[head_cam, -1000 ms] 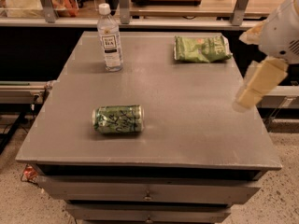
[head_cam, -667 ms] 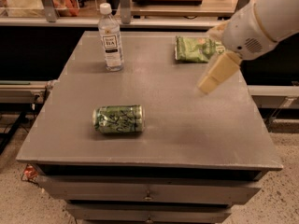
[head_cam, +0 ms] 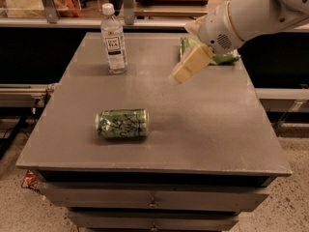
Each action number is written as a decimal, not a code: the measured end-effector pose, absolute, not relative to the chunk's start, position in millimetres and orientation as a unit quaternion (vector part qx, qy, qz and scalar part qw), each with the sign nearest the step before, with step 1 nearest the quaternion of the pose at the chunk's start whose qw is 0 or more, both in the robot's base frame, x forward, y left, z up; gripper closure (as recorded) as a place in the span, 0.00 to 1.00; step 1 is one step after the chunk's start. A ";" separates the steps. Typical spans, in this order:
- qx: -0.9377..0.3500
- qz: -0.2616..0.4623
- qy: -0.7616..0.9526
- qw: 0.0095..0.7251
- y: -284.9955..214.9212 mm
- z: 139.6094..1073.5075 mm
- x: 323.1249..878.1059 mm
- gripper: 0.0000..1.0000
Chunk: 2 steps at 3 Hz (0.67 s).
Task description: Knock blue plastic bottle over
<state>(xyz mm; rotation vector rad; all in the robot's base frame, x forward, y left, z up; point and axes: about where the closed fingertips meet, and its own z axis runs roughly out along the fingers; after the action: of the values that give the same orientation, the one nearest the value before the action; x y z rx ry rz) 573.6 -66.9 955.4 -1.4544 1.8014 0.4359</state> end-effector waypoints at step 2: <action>-0.539 0.247 0.669 0.449 -13.1 944.3 622.3 0.00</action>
Offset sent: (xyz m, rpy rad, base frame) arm 0.0970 0.1023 -0.0227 0.4028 -0.0418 0.0717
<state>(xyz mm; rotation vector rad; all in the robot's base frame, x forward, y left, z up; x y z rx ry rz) 622.3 -13.1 944.3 -1.3328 1.6539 0.6099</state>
